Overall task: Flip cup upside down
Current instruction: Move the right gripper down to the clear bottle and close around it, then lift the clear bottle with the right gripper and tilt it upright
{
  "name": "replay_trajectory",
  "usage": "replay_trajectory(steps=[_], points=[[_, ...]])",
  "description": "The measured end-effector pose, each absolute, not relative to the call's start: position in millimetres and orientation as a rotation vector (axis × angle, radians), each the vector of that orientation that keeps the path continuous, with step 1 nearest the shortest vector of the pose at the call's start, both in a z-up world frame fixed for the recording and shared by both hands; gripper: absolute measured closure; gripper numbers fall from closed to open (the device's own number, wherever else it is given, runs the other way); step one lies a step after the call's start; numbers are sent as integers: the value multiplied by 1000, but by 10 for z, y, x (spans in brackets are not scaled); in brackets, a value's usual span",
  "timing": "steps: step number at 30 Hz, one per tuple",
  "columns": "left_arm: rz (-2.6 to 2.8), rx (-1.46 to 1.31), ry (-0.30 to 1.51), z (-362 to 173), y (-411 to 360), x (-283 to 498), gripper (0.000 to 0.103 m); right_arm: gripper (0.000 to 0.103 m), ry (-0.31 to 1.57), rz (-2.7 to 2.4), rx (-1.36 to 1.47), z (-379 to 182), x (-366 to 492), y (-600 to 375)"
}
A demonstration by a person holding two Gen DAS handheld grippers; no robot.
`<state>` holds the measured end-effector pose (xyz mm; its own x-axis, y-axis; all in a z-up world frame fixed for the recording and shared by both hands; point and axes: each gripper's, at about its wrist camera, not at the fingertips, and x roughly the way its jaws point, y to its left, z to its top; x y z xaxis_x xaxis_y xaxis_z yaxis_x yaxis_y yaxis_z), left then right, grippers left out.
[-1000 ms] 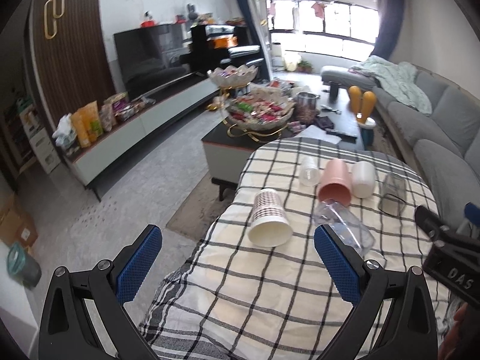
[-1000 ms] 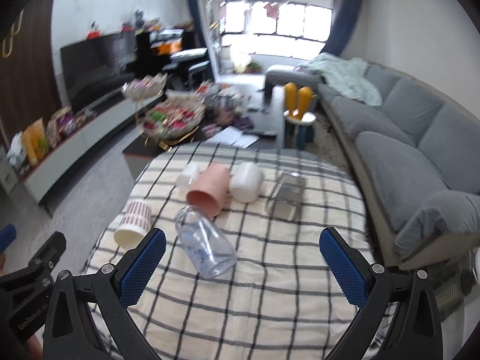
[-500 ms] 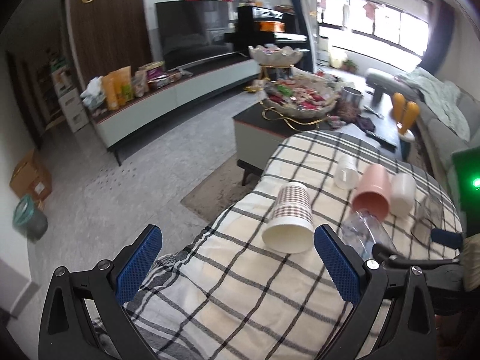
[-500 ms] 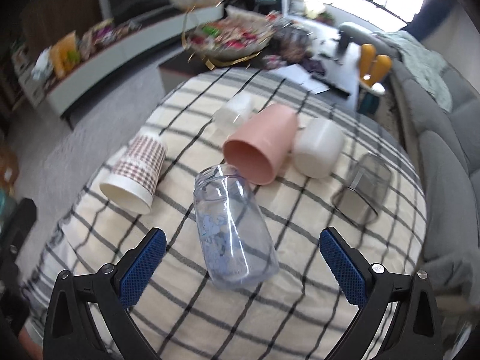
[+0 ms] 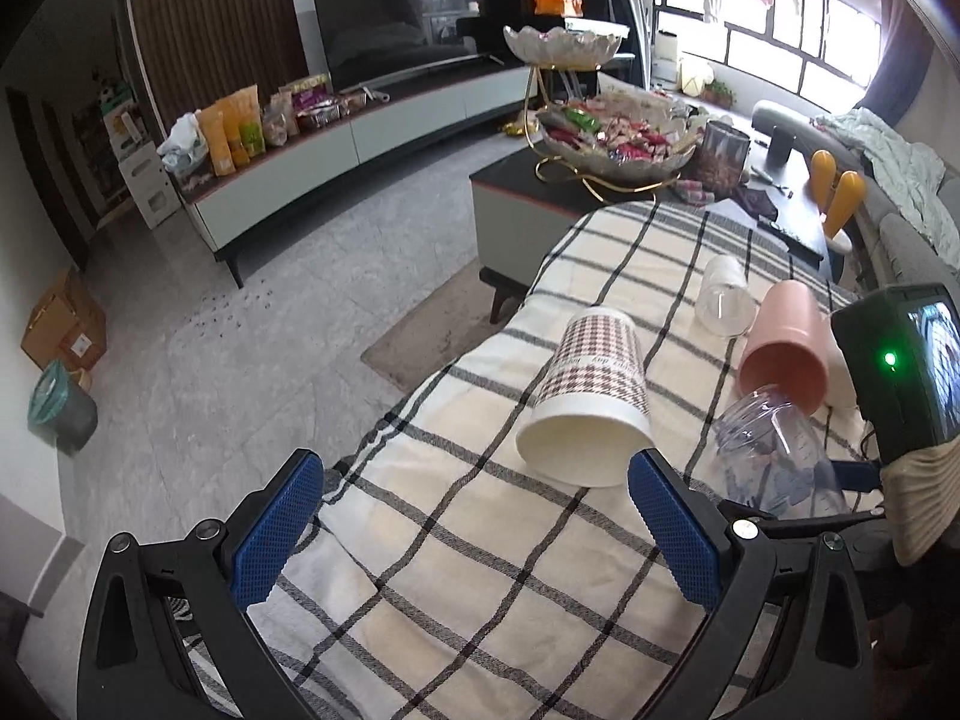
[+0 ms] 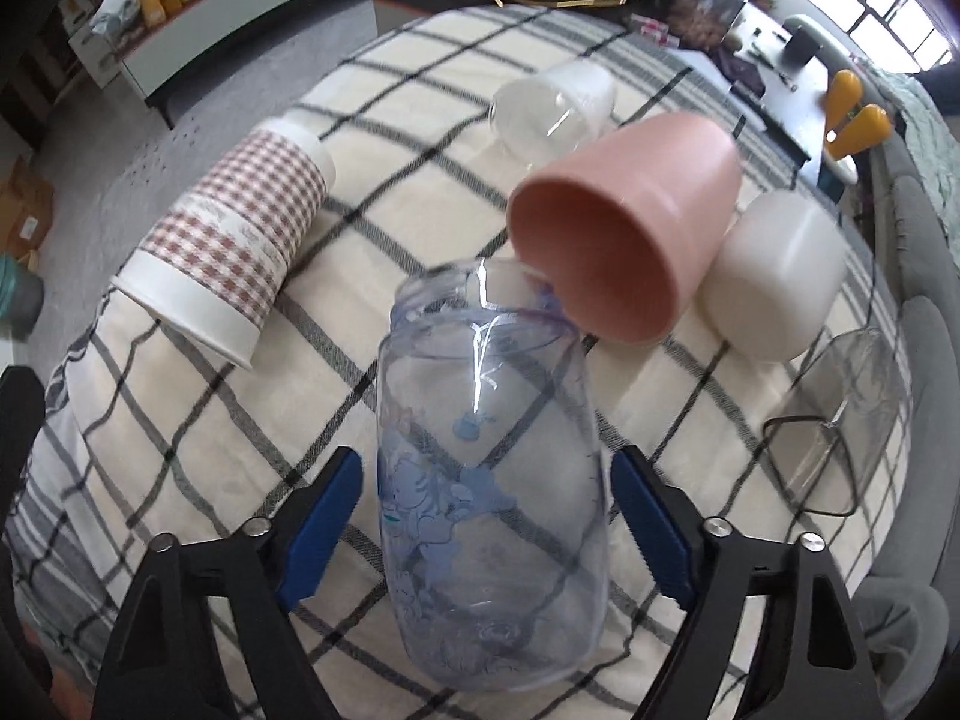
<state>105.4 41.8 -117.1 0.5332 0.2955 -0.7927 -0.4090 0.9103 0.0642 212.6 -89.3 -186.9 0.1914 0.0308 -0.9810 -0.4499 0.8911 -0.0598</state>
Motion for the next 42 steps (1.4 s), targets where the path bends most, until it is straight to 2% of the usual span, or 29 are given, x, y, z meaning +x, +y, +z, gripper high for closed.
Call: replay_trajectory(steps=[3,13,22,30,42], points=[[420,-137,926,-1196,429,1063,0,31,1340,337,-341,-1872,2118,-932],[394,-165,889,-1032,540,981,0,31,1290,285,-148,-1671,2003,-1076],[211,-83,790,-712,781,857,0,31,1278,162,349,-1560,1477,-1377],[15,54,717,-554,859,752,0,31,1196,71,629,-1657,994,-1267],[-173,58,809,-967,929,898,0,31,1215,-34,631,-1835,919,-1111]])
